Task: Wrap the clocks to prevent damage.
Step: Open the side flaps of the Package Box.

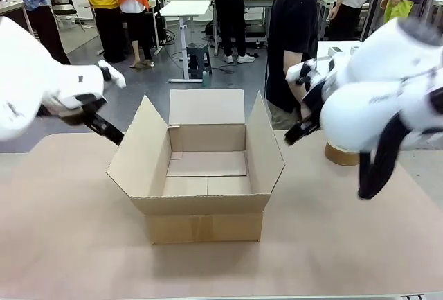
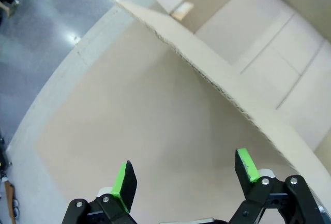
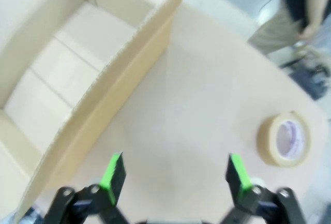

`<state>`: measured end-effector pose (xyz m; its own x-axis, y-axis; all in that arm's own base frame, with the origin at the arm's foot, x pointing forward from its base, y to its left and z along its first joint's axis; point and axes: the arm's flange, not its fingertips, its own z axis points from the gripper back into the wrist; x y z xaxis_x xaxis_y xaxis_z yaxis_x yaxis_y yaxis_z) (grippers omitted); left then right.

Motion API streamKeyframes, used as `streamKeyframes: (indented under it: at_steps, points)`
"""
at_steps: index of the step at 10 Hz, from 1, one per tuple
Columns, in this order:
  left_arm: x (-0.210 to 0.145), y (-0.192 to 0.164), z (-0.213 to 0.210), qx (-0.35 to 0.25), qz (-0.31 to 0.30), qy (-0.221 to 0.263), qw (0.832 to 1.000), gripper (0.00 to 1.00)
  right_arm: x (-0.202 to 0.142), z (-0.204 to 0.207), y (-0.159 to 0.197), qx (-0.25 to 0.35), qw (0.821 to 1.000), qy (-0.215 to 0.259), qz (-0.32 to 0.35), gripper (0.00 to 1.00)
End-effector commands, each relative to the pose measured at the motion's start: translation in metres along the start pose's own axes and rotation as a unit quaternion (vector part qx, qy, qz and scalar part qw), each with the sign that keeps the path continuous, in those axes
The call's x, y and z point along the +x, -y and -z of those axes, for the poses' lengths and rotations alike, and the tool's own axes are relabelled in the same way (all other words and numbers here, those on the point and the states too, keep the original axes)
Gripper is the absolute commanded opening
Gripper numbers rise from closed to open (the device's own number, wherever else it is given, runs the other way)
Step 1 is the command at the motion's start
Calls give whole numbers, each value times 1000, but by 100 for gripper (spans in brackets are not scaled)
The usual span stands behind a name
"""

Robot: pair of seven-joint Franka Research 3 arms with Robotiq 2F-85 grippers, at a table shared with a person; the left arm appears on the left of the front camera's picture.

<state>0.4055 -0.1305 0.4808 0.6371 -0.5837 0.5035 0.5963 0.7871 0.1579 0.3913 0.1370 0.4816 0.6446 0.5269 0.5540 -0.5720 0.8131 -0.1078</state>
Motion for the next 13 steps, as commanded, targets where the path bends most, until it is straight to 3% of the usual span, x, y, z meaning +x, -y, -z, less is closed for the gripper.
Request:
streamKeyframes:
  at_steps: [1,4,5,6,10,11,12,13]
  points:
    - [21,-10,-64,-11,34,-24,999,100,14,-76,18,7,999,-21,-25,100]
    - [25,12,-134,31,48,-20,998,100,23,-158,1,-18,997,-41,-56,100]
    - [13,20,-142,76,7,22,997,100,17,-130,11,-8,999,-20,-30,100]
    - [22,10,-131,9,46,-14,999,100,17,-130,11,-8,999,-20,-30,100]
    - [22,13,-137,21,37,-12,999,100,18,-135,8,-10,999,-30,-33,100]
    - [29,-6,-144,-99,82,-49,991,100,12,-138,27,167,976,-10,-137,100]
    - [38,-27,-152,-141,114,-70,981,100,11,-145,41,233,957,16,-173,100]
    - [38,-38,-162,-197,183,-63,961,100,12,-150,55,261,947,33,-186,100]
